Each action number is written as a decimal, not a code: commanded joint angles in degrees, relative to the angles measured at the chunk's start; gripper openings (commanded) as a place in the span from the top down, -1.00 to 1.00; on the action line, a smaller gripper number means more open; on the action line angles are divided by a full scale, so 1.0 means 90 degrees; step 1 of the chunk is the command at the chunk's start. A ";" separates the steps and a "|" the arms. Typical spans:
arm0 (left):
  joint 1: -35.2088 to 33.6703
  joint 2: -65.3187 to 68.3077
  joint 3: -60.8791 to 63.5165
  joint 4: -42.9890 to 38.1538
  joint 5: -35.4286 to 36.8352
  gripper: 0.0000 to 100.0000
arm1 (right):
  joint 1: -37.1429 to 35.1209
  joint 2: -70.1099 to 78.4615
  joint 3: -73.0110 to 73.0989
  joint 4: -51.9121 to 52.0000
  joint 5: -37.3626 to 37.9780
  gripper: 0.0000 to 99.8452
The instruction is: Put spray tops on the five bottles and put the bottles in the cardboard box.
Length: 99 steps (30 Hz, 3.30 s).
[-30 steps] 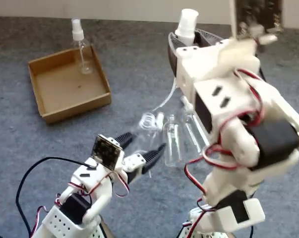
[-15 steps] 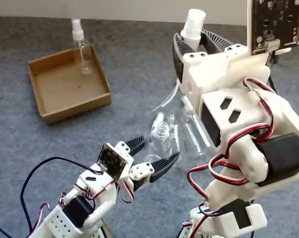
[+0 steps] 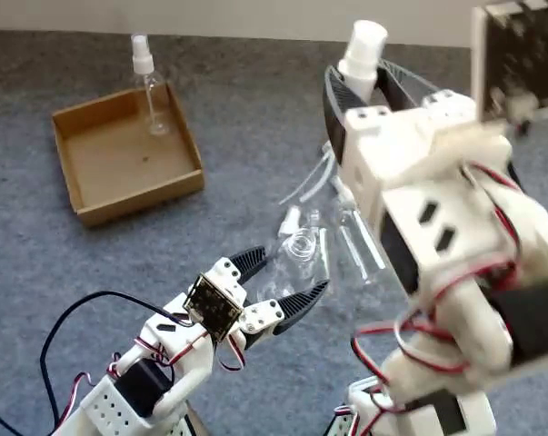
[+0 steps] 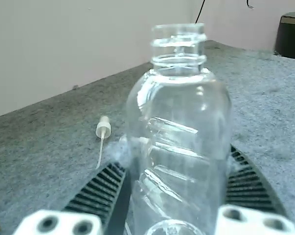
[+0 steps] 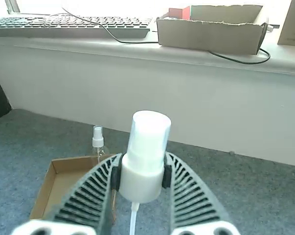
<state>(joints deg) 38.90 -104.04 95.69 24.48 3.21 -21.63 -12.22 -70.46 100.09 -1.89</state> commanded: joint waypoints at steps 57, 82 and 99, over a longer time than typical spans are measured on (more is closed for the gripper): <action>0.0083 -0.0073 -0.0073 -0.0205 -0.0039 0.64 | -0.0523 -0.2466 0.5280 0.0044 -0.0059 0.99; 0.0063 -0.0073 -0.0103 -0.0195 -0.0039 0.64 | -0.1402 -0.5045 0.9118 -0.0698 0.0000 0.99; 0.0063 -0.0073 -0.0054 -0.0176 -0.0039 0.64 | -0.1421 -0.5602 0.9929 -0.0923 0.0615 0.98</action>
<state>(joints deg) 39.60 -103.87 95.78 24.04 2.95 -33.41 -62.51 18.77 91.30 2.68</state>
